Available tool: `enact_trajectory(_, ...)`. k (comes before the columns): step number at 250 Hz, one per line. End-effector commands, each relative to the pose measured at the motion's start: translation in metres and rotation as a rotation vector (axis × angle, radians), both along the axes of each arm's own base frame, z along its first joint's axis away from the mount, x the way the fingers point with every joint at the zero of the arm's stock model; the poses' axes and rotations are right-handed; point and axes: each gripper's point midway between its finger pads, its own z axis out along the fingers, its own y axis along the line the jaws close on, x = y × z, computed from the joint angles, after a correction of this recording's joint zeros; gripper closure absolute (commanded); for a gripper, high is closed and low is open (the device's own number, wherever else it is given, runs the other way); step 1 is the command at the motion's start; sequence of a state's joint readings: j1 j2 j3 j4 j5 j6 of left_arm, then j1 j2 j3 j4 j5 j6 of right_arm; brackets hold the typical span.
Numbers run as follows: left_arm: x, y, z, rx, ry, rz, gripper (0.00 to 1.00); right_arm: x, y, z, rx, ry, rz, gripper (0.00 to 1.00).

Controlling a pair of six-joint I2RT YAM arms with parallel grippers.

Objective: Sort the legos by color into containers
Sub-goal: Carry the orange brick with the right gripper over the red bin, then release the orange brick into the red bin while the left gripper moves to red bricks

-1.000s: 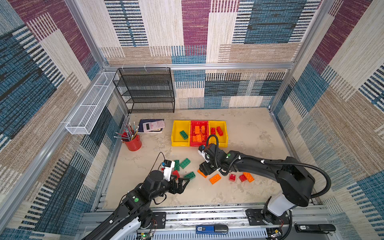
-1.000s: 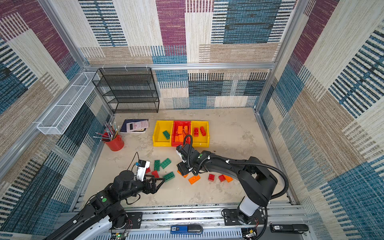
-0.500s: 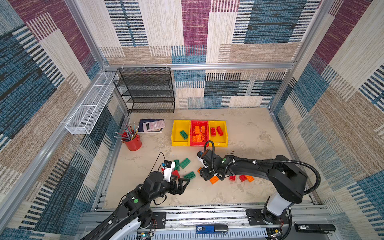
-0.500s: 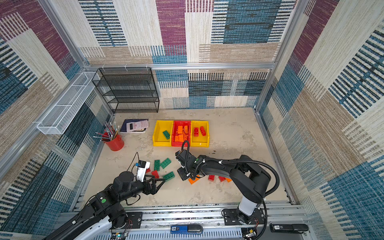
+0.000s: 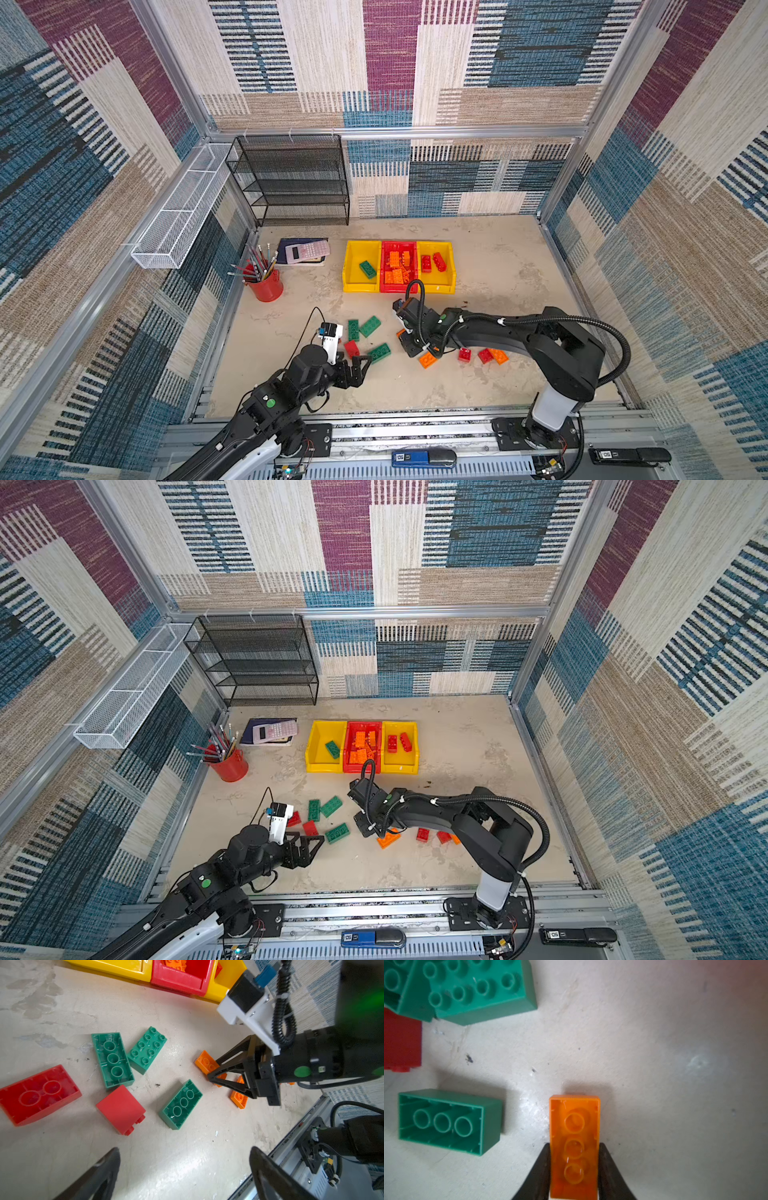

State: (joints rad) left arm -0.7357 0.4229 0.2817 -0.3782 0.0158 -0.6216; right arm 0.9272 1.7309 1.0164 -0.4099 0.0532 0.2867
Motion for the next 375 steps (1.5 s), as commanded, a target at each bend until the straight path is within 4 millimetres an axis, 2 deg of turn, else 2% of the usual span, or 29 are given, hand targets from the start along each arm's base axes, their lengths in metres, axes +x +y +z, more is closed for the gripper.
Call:
enact_trajectory(1, 0.005, 0.007, 0.007, 0.000, 0.005, 0.062, 0.03, 0.017, 0.004, 0.023, 0.013, -0.070, -0.040, 0.70)
enact_trajectory(43, 0.009, 0.011, 0.019, 0.007, -0.015, 0.090, 0.03, 0.054, 0.019, 0.060, 0.066, -0.150, -0.067, 0.70)
enact_trajectory(78, 0.013, 0.016, 0.021, 0.048, -0.013, 0.115, 0.03, 0.098, 0.023, 0.083, 0.092, -0.208, -0.104, 0.69)
enact_trajectory(103, 0.017, 0.018, 0.018, 0.087, -0.005, 0.127, 0.03, 0.129, 0.026, 0.092, 0.097, -0.236, -0.110, 0.69)
enact_trajectory(137, 0.022, 0.018, 0.018, 0.122, -0.005, 0.135, 0.03, 0.164, 0.028, 0.092, 0.083, -0.258, -0.132, 0.69)
enact_trajectory(152, 0.025, 0.018, 0.020, 0.132, -0.010, 0.137, 0.03, 0.172, 0.026, 0.084, 0.070, -0.249, -0.144, 0.69)
enact_trajectory(156, 0.025, 0.018, 0.020, 0.135, -0.011, 0.137, 0.03, 0.178, 0.029, 0.089, 0.079, -0.261, -0.147, 0.69)
enact_trajectory(174, 0.028, 0.018, 0.022, 0.145, -0.018, 0.142, 0.03, 0.191, 0.029, 0.084, 0.071, -0.262, -0.163, 0.69)
enact_trajectory(221, 0.031, 0.021, 0.020, 0.175, -0.012, 0.161, 0.03, 0.210, 0.030, 0.072, 0.048, -0.265, -0.174, 0.68)
enact_trajectory(288, 0.035, 0.030, 0.019, 0.211, 0.008, 0.216, 0.03, 0.229, 0.020, 0.062, 0.035, -0.268, -0.200, 0.66)
enact_trajectory(305, 0.036, 0.032, 0.018, 0.214, 0.017, 0.228, 0.03, 0.235, 0.017, 0.063, 0.028, -0.281, -0.207, 0.60)
enact_trajectory(328, 0.036, 0.034, 0.013, 0.224, 0.039, 0.245, 0.03, 0.236, 0.019, 0.071, 0.040, -0.305, -0.180, 0.33)
enact_trajectory(338, 0.036, 0.037, 0.009, 0.235, 0.056, 0.263, 0.03, 0.235, 0.018, 0.080, 0.054, -0.320, -0.181, 0.24)
enact_trajectory(353, 0.034, 0.043, 0.003, 0.253, 0.086, 0.288, 0.03, 0.232, 0.019, 0.092, 0.082, -0.334, -0.177, 0.17)
enact_trajectory(375, 0.032, 0.048, -0.004, 0.256, 0.116, 0.318, 0.03, 0.224, 0.016, 0.108, 0.110, -0.341, -0.175, 0.13)
